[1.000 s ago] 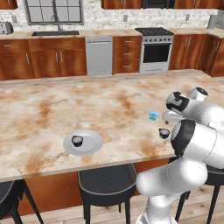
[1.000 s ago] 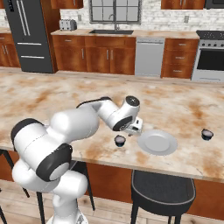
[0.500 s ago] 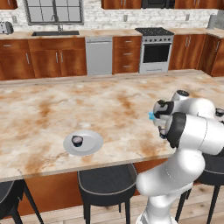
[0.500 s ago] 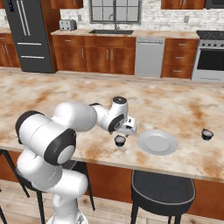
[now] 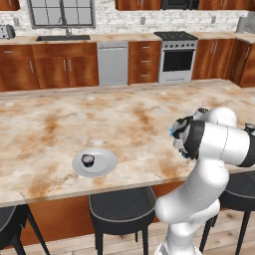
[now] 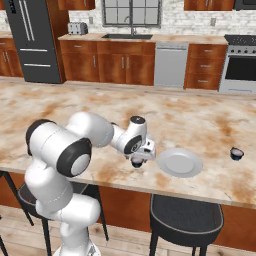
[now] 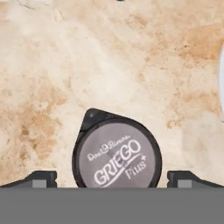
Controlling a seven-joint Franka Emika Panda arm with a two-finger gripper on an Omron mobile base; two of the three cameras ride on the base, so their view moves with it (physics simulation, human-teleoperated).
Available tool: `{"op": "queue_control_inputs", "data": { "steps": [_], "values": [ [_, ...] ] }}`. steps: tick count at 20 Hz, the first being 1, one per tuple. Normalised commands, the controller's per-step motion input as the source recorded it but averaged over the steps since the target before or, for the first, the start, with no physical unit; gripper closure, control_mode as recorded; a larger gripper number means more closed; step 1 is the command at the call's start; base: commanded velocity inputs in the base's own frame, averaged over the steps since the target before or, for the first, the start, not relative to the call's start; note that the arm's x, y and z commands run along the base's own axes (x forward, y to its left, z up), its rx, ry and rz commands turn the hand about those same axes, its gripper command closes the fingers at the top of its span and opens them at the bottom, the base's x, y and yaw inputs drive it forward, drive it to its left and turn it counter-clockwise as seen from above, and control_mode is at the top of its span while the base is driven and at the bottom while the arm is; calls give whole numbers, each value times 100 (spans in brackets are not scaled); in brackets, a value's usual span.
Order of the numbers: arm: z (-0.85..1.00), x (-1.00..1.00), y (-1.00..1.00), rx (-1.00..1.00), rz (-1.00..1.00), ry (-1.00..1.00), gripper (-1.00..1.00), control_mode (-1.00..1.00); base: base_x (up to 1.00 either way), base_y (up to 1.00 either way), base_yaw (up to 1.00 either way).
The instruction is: Place two yogurt containers on each plate.
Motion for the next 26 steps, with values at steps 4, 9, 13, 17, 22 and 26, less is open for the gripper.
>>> {"op": "queue_control_inputs", "data": {
  "steps": [4,9,13,17,22,26],
  "values": [
    [-29,1,0,0,0,0,-100,-100,0,0,0],
    [-19,2,0,0,0,0,-100,-100,0,0,0],
    [-10,0,0,0,0,1,-100,-100,0,0,0],
    [0,0,0,0,0,0,100,-100,0,0,0],
    [15,0,2,0,0,0,100,-100,0,0,0],
    [95,0,55,4,13,-3,100,-100,0,0,0]
  ]
}}
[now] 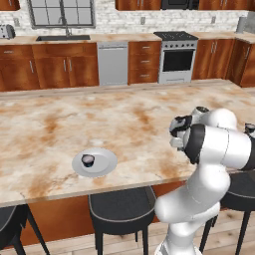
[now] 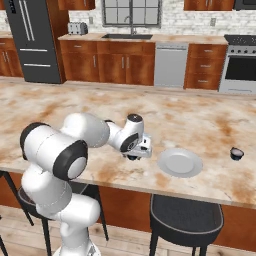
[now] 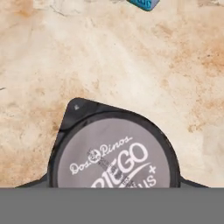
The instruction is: Place two yogurt containers on each plate.
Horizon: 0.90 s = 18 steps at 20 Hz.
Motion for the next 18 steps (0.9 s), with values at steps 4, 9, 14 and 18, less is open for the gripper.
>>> {"op": "queue_control_inputs", "data": {
  "steps": [4,9,14,18],
  "values": [
    [100,-11,100,6,31,-2,100,-100,0,0,0],
    [66,-25,100,3,44,0,100,-100,0,0,0],
    [4,-22,100,2,50,-10,100,-100,0,0,0],
    [0,-14,100,0,53,-10,100,-100,0,0,0]
  ]
}}
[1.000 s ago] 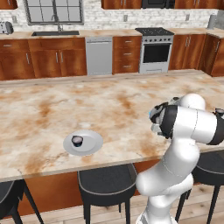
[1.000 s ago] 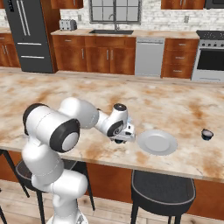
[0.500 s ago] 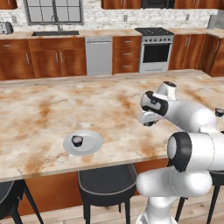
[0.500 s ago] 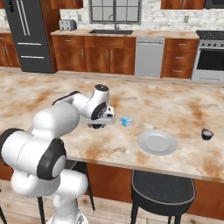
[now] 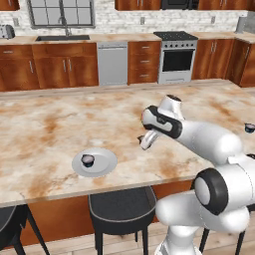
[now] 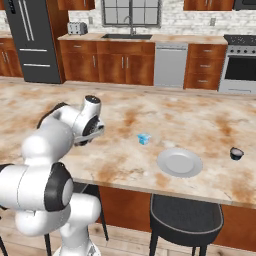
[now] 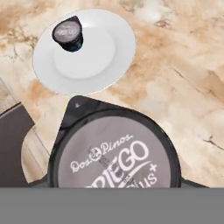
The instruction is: Place two yogurt containers on each plate.
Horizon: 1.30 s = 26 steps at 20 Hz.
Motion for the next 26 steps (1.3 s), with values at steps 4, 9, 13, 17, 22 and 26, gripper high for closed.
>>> {"op": "queue_control_inputs", "data": {
  "steps": [4,9,13,17,22,26],
  "values": [
    [3,-11,100,-1,52,-9,100,-100,0,0,0],
    [30,-6,99,-30,34,0,100,-100,0,0,0],
    [-7,0,32,-16,0,6,100,-100,0,0,0],
    [-50,21,1,8,0,0,100,-100,0,0,0],
    [-62,39,41,4,0,0,100,-100,0,0,0],
    [-12,21,40,-4,0,0,100,-100,0,0,0]
  ]
}}
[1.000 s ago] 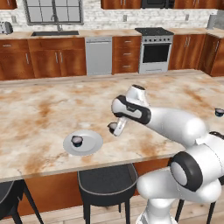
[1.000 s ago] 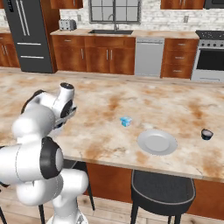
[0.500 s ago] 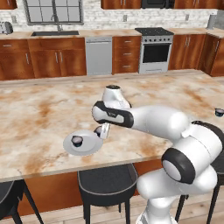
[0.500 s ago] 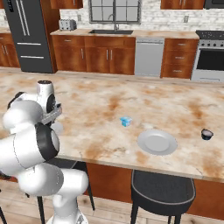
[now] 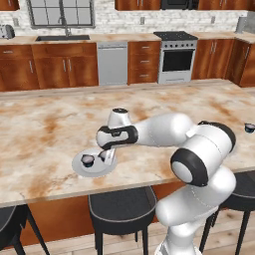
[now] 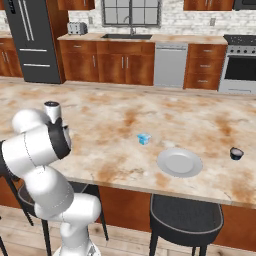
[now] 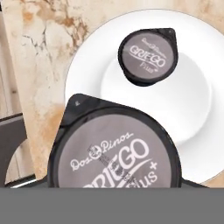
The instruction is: Place two yogurt containers on each plate.
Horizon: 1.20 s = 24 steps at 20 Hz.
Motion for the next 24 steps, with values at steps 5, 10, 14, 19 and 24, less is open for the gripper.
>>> {"op": "queue_control_inputs", "data": {
  "steps": [5,10,14,19,24],
  "values": [
    [-2,32,2,-1,0,-1,100,-100,0,0,0],
    [-22,0,0,0,0,0,100,-100,0,0,0],
    [-51,0,1,-4,0,-1,100,-100,0,0,0],
    [-5,19,10,-5,0,-2,100,-100,0,0,0],
    [-9,24,16,-4,0,0,100,-100,0,0,0]
  ]
}}
